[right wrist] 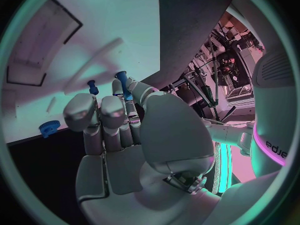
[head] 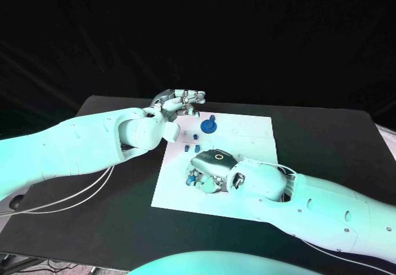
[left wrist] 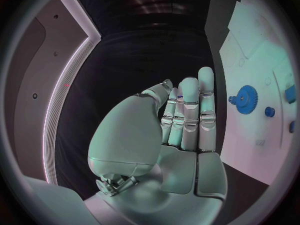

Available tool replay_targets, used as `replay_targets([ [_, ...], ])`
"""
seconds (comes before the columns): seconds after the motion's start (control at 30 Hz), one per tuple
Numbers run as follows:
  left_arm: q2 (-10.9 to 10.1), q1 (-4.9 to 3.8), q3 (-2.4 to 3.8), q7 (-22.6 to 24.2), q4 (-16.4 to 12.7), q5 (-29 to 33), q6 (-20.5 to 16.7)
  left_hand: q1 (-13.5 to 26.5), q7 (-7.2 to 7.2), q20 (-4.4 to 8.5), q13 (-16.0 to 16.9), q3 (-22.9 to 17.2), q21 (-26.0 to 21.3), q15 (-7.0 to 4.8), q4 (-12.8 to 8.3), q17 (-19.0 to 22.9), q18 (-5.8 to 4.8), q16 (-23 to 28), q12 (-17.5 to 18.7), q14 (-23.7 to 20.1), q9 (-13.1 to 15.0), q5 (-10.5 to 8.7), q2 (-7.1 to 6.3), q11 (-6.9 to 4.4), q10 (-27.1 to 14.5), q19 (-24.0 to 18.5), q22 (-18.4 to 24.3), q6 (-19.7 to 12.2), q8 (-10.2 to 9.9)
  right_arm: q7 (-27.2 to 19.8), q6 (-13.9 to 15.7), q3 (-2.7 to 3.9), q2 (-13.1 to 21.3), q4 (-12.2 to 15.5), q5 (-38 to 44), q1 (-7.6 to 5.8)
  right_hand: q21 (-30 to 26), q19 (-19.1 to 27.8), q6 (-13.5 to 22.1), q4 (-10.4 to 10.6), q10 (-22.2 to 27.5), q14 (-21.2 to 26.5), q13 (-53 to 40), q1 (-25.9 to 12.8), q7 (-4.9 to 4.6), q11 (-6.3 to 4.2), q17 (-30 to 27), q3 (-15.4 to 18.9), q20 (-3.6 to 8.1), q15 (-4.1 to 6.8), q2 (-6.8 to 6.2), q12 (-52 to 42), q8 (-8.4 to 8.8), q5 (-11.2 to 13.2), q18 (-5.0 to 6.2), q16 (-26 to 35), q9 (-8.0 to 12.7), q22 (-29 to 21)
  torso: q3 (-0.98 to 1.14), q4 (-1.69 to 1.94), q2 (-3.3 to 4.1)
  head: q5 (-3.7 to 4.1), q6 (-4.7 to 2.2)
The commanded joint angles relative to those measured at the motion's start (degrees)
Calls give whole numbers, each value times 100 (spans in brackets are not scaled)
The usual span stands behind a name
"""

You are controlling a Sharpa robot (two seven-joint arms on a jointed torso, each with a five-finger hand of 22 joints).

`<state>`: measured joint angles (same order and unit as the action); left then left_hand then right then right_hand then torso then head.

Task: Assemble the parts on the task board

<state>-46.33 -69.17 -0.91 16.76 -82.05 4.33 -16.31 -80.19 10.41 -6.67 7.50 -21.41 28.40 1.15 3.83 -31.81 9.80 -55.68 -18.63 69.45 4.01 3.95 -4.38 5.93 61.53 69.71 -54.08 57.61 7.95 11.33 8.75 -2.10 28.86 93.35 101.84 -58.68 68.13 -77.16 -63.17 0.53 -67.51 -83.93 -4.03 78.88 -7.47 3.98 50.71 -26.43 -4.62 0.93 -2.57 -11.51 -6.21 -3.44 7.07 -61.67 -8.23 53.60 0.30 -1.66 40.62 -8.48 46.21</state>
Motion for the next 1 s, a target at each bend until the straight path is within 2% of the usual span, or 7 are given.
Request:
replay_targets([
  [0.03,3,-3,3,22,-8,-1,115,43,-2,-19,10,33,-38,-1,-17,12,62,13,-32,-41,-6,-27,31,-2,-37,16,13,-34,39,140,-161,-17,24,32,249,30,29,-22,-66,-23,-2,-83,-6,-16,3,-35,11,-32,-33,16,47,22,-5,-42,-45,-37,-17,12,3,-3,3,8,-4],
  [0.3,2,-2,3,12,-6,-6,129,43,-2,-19,10,33,-38,-1,-17,12,62,13,-32,-41,-6,-27,31,-2,-37,16,13,-34,39,175,-112,-13,36,77,319,31,32,-23,-77,-30,-16,-84,-7,-24,6,-37,19,-30,-32,19,42,25,-10,-45,-44,-45,-21,16,-1,5,2,21,-6],
  [0.57,4,-2,3,9,-5,-7,133,43,-2,-19,10,33,-38,-1,-17,12,62,13,-32,-41,-6,-27,31,-2,-37,16,13,-34,39,230,-301,-13,-57,-7,281,31,3,4,-36,-9,5,-76,1,-121,-9,-22,-1,3,-35,10,10,80,18,-19,-36,-38,-19,-33,-4,0,-1,29,0],
  [0.7,5,-2,3,6,-6,-7,133,43,-2,-19,10,33,-38,-1,-17,12,62,13,-32,-41,-6,-27,31,-2,-37,16,13,-34,39,273,-356,-15,-100,-52,248,30,-124,107,405,91,308,-50,33,-365,-137,96,-36,133,-91,-84,-160,269,257,-51,-11,-21,87,-223,-5,3,2,31,4],
  [0.8,4,-2,3,4,-5,-7,131,43,-2,-19,10,33,-38,-1,-17,12,62,13,-32,-41,-6,-27,31,-2,-37,16,13,-34,39,283,-319,-15,-110,-64,237,30,-273,223,932,145,642,29,32,-513,-170,151,-157,329,-139,-120,-329,391,276,-69,33,71,216,-438,-2,7,3,33,4],
  [0.9,4,-2,3,2,-3,-7,132,43,-2,-19,10,33,-38,-1,-17,12,62,13,-32,-41,-6,-27,31,-2,-37,16,13,-34,39,277,-229,-16,-103,-62,231,30,-383,293,1144,140,956,80,26,-510,-186,184,-240,534,-169,-136,-352,439,261,-97,62,123,272,-593,-3,8,2,33,7],
  [1.0,4,-2,3,1,-2,-7,133,43,-2,-19,10,33,-38,-1,-17,12,62,13,-32,-41,-6,-27,31,-2,-37,16,13,-34,39,260,-113,-16,-78,-43,228,30,-417,309,1183,132,1085,98,24,-494,-183,197,-269,647,-179,-151,-350,436,256,-116,71,139,286,-638,-5,10,2,33,11],
])
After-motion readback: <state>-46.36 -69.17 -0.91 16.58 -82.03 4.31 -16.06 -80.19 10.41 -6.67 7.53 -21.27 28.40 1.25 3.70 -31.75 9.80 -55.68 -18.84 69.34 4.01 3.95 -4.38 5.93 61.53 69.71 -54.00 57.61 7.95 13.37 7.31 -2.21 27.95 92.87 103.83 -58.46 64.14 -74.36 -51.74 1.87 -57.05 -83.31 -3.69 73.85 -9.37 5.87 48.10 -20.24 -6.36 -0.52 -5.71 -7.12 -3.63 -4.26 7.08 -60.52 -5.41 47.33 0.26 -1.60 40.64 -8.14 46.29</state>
